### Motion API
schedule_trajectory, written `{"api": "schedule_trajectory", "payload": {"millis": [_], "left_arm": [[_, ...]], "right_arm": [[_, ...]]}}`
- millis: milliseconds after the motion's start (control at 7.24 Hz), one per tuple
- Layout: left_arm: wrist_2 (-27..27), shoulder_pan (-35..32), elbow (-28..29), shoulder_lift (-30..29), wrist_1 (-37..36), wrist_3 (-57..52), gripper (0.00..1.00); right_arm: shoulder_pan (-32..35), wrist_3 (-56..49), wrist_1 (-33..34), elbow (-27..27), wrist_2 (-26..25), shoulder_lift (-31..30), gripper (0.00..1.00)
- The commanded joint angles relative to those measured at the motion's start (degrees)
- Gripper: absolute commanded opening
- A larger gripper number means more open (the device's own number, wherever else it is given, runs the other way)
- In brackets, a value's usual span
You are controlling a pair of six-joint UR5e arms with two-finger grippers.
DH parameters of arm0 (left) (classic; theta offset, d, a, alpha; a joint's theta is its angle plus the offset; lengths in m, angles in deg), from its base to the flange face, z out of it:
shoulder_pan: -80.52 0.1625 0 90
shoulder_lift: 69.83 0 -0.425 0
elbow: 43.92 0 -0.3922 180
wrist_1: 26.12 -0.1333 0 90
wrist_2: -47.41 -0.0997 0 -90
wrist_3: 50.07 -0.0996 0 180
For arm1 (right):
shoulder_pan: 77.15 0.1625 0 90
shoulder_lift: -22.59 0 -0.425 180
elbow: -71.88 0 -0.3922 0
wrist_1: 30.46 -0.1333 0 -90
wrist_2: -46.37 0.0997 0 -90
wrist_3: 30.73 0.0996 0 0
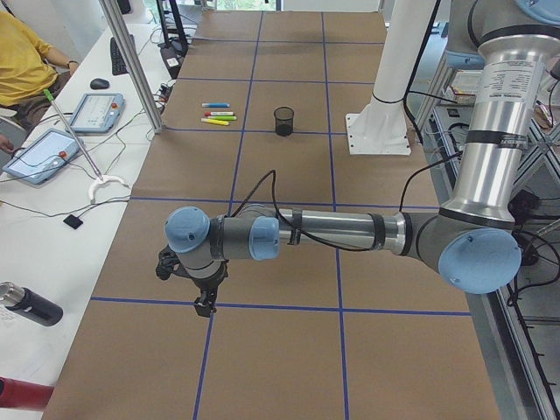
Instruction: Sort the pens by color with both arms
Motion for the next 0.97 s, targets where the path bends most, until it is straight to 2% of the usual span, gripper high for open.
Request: {"api": "schedule_trajectory", "payload": {"millis": [0,828], "left_arm": [[0.8,-0.3,-4.1,2.6,-0.5,0.1,1.00],[0.5,-0.3,-4.4,2.7,0.2,0.1,1.00]], "right_arm": [[-1.3,2.4,-1.5,0.2,-0.4,0.0,0.99],[-1.9,2.4,-1.6,0.2,-0.5,-0.2,0.99]]}}
